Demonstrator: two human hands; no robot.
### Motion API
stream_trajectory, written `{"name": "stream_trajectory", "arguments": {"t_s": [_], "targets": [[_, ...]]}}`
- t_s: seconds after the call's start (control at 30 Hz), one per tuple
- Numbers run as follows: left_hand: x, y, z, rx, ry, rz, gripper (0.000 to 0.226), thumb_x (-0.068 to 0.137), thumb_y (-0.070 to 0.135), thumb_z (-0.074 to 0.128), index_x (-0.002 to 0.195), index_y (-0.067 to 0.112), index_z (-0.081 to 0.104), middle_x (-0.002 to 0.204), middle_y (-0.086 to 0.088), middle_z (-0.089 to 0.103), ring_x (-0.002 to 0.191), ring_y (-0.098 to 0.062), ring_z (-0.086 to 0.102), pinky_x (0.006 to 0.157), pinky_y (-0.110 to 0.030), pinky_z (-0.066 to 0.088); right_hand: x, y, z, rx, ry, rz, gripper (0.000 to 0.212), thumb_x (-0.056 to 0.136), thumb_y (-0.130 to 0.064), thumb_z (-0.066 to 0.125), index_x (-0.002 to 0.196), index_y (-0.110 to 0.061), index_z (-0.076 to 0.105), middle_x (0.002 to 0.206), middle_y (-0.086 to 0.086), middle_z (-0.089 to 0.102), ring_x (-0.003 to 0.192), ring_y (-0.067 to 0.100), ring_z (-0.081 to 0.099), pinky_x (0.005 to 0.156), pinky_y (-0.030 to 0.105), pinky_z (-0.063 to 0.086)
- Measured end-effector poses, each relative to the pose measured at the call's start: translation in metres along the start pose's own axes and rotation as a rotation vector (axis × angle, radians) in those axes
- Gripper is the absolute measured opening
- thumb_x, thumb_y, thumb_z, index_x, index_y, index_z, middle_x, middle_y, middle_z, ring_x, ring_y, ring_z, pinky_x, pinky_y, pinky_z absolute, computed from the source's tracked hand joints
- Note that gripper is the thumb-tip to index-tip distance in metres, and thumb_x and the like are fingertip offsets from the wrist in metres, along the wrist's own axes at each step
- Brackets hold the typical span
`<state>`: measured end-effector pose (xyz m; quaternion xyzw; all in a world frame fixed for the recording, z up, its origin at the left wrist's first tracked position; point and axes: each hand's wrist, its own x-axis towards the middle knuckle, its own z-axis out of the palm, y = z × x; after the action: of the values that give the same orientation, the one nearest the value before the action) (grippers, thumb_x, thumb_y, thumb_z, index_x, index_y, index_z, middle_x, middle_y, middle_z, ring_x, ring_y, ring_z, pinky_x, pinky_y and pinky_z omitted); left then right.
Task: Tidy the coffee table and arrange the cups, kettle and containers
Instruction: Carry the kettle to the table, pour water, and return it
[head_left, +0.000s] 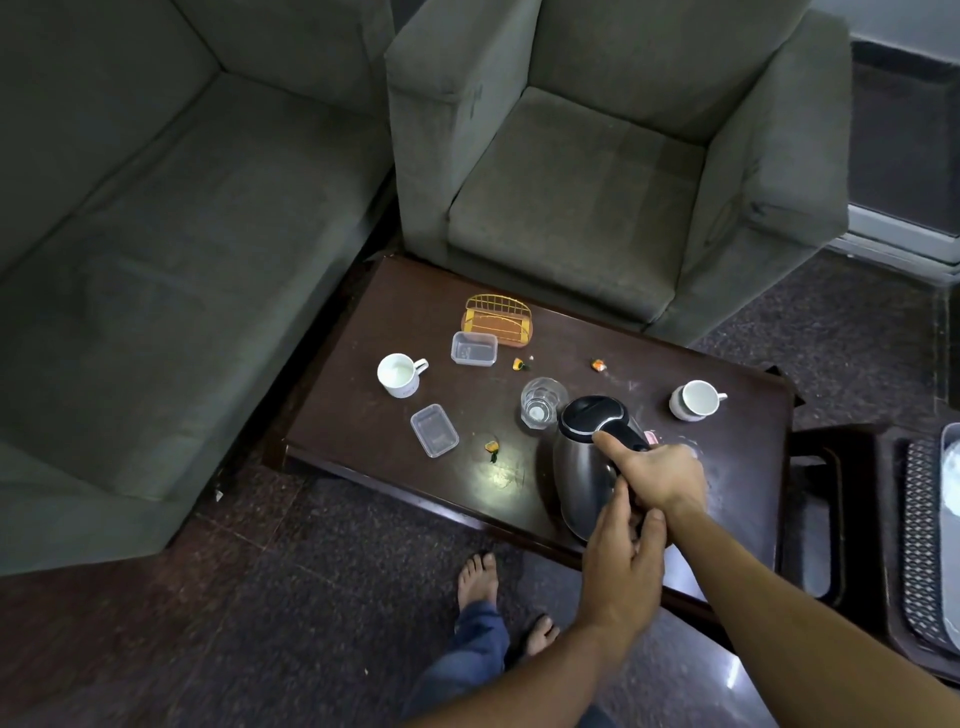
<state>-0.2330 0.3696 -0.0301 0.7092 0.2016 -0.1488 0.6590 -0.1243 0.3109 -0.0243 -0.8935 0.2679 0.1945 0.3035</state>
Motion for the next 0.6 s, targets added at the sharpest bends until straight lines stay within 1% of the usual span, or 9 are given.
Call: {"name": "stream_trajectory", "arguments": {"t_s": [0.1, 0.17, 0.2, 0.27, 0.33, 0.4, 0.5, 0.53, 0.6], "targets": [[0.004, -0.003, -0.001, -0.016, -0.006, 0.000, 0.057, 0.100, 0.042, 0.047, 0.155, 0.039, 0.035, 0.148, 0.019, 0.051, 0.125, 0.019, 0.045, 0.104, -0.006, 0.037, 0.003, -0.001, 0.002, -0.020, -0.005, 0.009, 0.081, 0.051, -0.092, 0.061, 0.043, -0.011, 0.064, 0.041, -0.007, 0.061, 0.056, 0.018, 0.066, 0.051, 0.029, 0.043], [0.008, -0.004, -0.002, -0.020, -0.008, -0.005, 0.057, 0.100, 0.041, 0.048, 0.156, 0.037, 0.035, 0.150, 0.016, 0.050, 0.122, 0.022, 0.043, 0.102, -0.004, 0.036, 0.006, -0.002, 0.003, -0.022, -0.019, 0.017, 0.079, 0.052, -0.090, 0.063, 0.044, -0.012, 0.066, 0.043, -0.004, 0.063, 0.058, 0.020, 0.068, 0.056, 0.033, 0.050], [0.010, -0.004, -0.002, -0.026, -0.008, -0.011, 0.056, 0.101, 0.040, 0.048, 0.156, 0.037, 0.035, 0.150, 0.015, 0.051, 0.122, 0.020, 0.044, 0.102, -0.005, 0.037, 0.008, -0.003, 0.004, -0.025, -0.026, 0.022, 0.078, 0.052, -0.090, 0.063, 0.045, -0.012, 0.066, 0.045, -0.002, 0.065, 0.060, 0.021, 0.069, 0.059, 0.035, 0.054], [0.012, -0.003, -0.003, -0.042, -0.007, -0.022, 0.056, 0.101, 0.039, 0.048, 0.155, 0.039, 0.035, 0.149, 0.013, 0.053, 0.127, 0.010, 0.049, 0.104, -0.012, 0.041, 0.011, -0.005, 0.005, -0.042, -0.032, 0.030, 0.078, 0.051, -0.090, 0.063, 0.048, -0.012, 0.067, 0.051, 0.001, 0.068, 0.064, 0.024, 0.070, 0.063, 0.036, 0.056], [0.014, -0.001, -0.004, -0.062, -0.004, -0.029, 0.056, 0.101, 0.038, 0.047, 0.155, 0.040, 0.034, 0.145, 0.009, 0.057, 0.128, 0.001, 0.054, 0.107, -0.023, 0.046, 0.014, -0.009, 0.006, -0.061, -0.040, 0.031, 0.078, 0.051, -0.091, 0.062, 0.053, -0.013, 0.069, 0.058, 0.004, 0.071, 0.068, 0.026, 0.070, 0.065, 0.037, 0.057], [0.016, 0.000, -0.005, -0.073, -0.001, -0.028, 0.056, 0.101, 0.037, 0.046, 0.156, 0.040, 0.034, 0.144, 0.008, 0.057, 0.125, 0.000, 0.057, 0.107, -0.031, 0.048, 0.017, -0.013, 0.007, -0.074, -0.050, 0.039, 0.077, 0.051, -0.091, 0.062, 0.056, -0.014, 0.070, 0.062, 0.006, 0.073, 0.071, 0.028, 0.071, 0.068, 0.038, 0.058], [0.020, 0.002, -0.007, -0.076, 0.011, -0.027, 0.056, 0.100, 0.036, 0.045, 0.155, 0.043, 0.034, 0.142, 0.012, 0.058, 0.116, 0.012, 0.055, 0.105, -0.026, 0.048, 0.020, -0.017, 0.009, -0.093, -0.052, 0.045, 0.076, 0.050, -0.090, 0.062, 0.058, -0.016, 0.071, 0.067, 0.006, 0.074, 0.076, 0.029, 0.071, 0.072, 0.039, 0.059], [0.021, 0.002, -0.007, -0.077, 0.018, -0.031, 0.056, 0.100, 0.035, 0.045, 0.154, 0.044, 0.035, 0.140, 0.013, 0.059, 0.115, 0.013, 0.055, 0.104, -0.025, 0.048, 0.021, -0.018, 0.009, -0.097, -0.054, 0.044, 0.076, 0.050, -0.090, 0.062, 0.059, -0.016, 0.072, 0.068, 0.006, 0.074, 0.077, 0.029, 0.070, 0.073, 0.039, 0.059], [0.023, 0.004, -0.008, -0.081, 0.028, -0.040, 0.056, 0.100, 0.032, 0.046, 0.153, 0.046, 0.036, 0.131, 0.011, 0.065, 0.113, 0.007, 0.058, 0.101, -0.026, 0.049, 0.023, -0.019, 0.010, -0.097, -0.062, 0.042, 0.076, 0.050, -0.089, 0.061, 0.060, -0.015, 0.073, 0.068, 0.006, 0.074, 0.080, 0.029, 0.070, 0.076, 0.038, 0.058]]}}
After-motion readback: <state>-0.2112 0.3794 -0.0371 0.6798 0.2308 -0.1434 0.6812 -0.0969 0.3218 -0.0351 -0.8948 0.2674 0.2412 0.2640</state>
